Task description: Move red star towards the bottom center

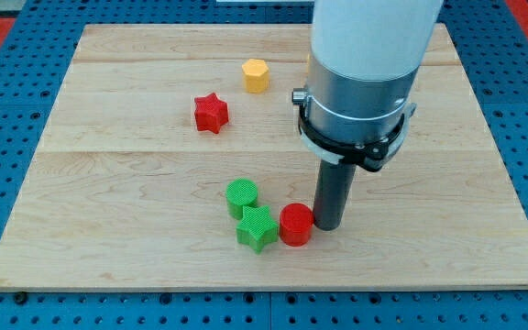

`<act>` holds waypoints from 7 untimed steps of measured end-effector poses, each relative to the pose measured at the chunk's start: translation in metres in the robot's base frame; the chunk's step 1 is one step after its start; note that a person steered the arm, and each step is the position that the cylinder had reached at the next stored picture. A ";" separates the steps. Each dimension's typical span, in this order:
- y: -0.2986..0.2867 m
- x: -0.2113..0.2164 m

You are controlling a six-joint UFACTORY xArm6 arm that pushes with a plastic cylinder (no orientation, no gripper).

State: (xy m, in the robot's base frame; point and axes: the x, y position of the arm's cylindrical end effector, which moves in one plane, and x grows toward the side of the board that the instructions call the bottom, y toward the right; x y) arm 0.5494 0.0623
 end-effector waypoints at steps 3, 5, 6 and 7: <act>0.016 -0.069; -0.111 -0.079; -0.191 -0.113; -0.209 -0.159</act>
State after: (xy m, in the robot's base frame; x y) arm 0.3906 -0.1471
